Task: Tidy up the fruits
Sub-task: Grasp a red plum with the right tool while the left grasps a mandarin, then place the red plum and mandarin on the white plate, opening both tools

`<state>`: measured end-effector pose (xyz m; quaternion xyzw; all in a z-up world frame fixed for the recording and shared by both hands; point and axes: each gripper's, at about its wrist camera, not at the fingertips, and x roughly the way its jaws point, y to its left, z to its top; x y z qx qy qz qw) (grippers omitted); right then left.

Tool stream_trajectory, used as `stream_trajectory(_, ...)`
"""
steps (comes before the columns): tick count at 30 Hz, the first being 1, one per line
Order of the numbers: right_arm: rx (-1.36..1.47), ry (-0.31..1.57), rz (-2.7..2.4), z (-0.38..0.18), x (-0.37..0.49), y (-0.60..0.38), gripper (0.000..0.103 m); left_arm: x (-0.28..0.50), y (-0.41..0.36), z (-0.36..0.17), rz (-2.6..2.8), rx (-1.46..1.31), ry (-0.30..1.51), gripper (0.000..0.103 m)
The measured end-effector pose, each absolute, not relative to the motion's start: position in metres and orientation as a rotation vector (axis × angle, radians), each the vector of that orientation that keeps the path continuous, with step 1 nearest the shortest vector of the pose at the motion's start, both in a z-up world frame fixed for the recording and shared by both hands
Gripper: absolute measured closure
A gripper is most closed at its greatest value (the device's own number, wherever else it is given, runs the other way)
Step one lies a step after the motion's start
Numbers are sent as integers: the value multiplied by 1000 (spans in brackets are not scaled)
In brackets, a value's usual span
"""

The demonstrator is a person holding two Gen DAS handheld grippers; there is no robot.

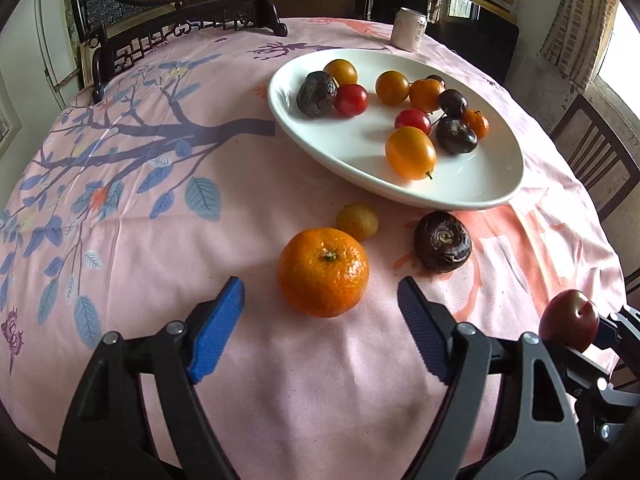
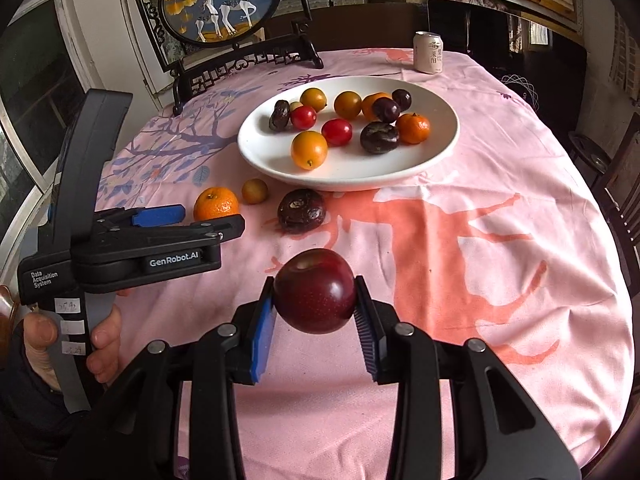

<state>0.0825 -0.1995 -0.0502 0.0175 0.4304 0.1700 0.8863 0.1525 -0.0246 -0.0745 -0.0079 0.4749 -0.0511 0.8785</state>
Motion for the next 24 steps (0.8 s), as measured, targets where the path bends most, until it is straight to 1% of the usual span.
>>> stream_trajectory(1,37,895,357,-50,82,-200,65,154,-26,-76,-105,-12,997,41)
stream_trajectory(2,37,896,361,-50,82,-199,65,155,-27,-78,-108,-5,1006,58)
stream_trajectory(12,40,896,363,-49,82,-198,65,134,-31,-64,-139,5,963,58)
stream_trajectory(19,50,911,356,-53,87,-200,65,114,-25,-40,-181,-28,917,58)
stream_trajectory(24,60,915,359,-50,96,-203,65,121,-18,-18,-208,-32,893,58)
